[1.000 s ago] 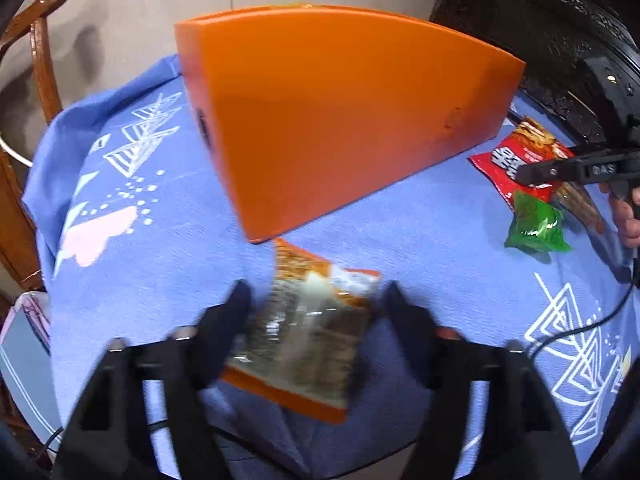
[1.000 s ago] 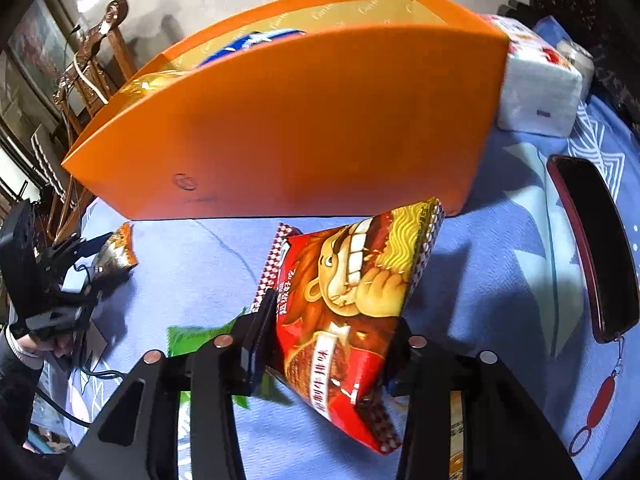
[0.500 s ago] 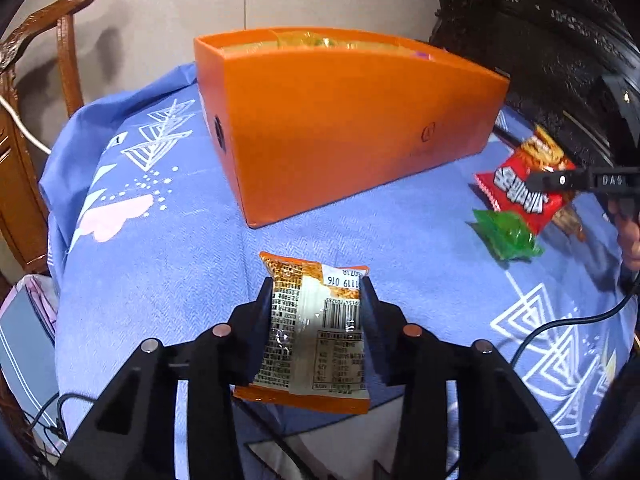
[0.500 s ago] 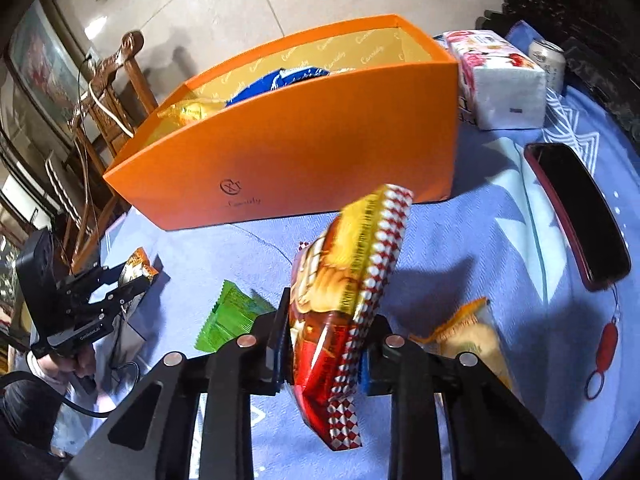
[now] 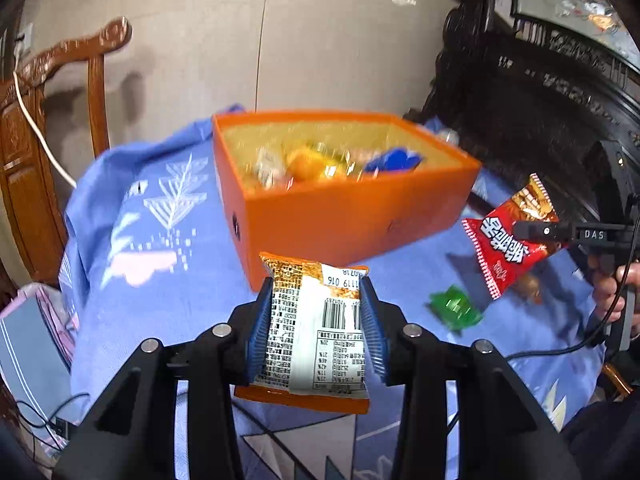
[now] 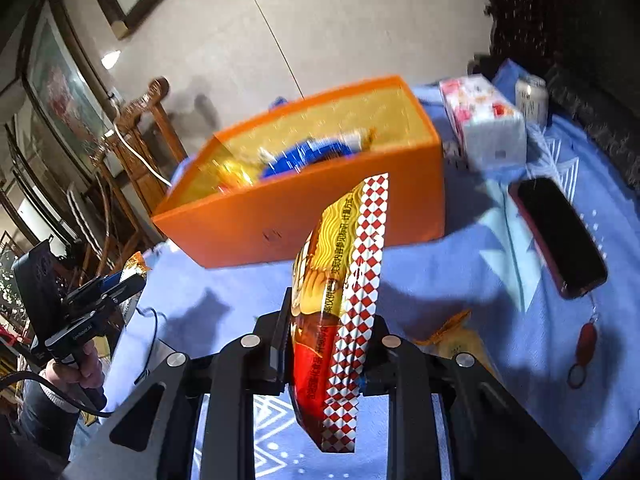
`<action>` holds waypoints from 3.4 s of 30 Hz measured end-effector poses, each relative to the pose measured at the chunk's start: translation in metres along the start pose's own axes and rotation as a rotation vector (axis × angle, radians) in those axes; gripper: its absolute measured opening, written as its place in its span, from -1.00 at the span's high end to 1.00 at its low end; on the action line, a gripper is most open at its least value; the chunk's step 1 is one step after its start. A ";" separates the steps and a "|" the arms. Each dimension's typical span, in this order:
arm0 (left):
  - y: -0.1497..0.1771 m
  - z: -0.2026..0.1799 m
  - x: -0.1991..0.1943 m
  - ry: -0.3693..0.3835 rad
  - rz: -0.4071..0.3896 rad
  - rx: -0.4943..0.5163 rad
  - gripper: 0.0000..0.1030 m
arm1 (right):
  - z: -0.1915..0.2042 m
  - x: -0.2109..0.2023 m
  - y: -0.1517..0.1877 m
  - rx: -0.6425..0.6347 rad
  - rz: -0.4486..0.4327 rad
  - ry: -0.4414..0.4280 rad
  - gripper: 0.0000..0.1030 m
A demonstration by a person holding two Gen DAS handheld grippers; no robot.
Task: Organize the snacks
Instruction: 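Lift both bags over the orange box and open both grippers to drop them, then grasp the rice cracker pack with the right gripper while the left grasps the green candy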
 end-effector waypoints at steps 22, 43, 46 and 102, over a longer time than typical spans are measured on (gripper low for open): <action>-0.202 -0.035 0.008 0.027 -0.281 0.091 0.21 | 0.035 -0.014 -0.179 -0.065 -0.347 -0.082 0.54; -0.150 -0.028 0.037 -0.150 -0.112 -0.190 -0.92 | -0.006 -0.034 -0.100 -0.028 -0.282 0.100 -0.93; -0.115 -0.041 0.027 -0.159 -0.071 -0.194 -0.92 | -0.013 -0.037 -0.061 -0.038 -0.249 0.117 -0.93; 0.038 -0.154 0.125 -0.194 0.361 -0.165 -0.92 | -0.074 0.003 0.078 -0.045 0.008 0.194 0.26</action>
Point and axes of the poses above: each gripper's, at about its wrist camera, not at the fingertips, and x roughly the way its jaws point, z to its left, y to its underside, the point moved 3 cm from there along x, roughly the way its jaws point
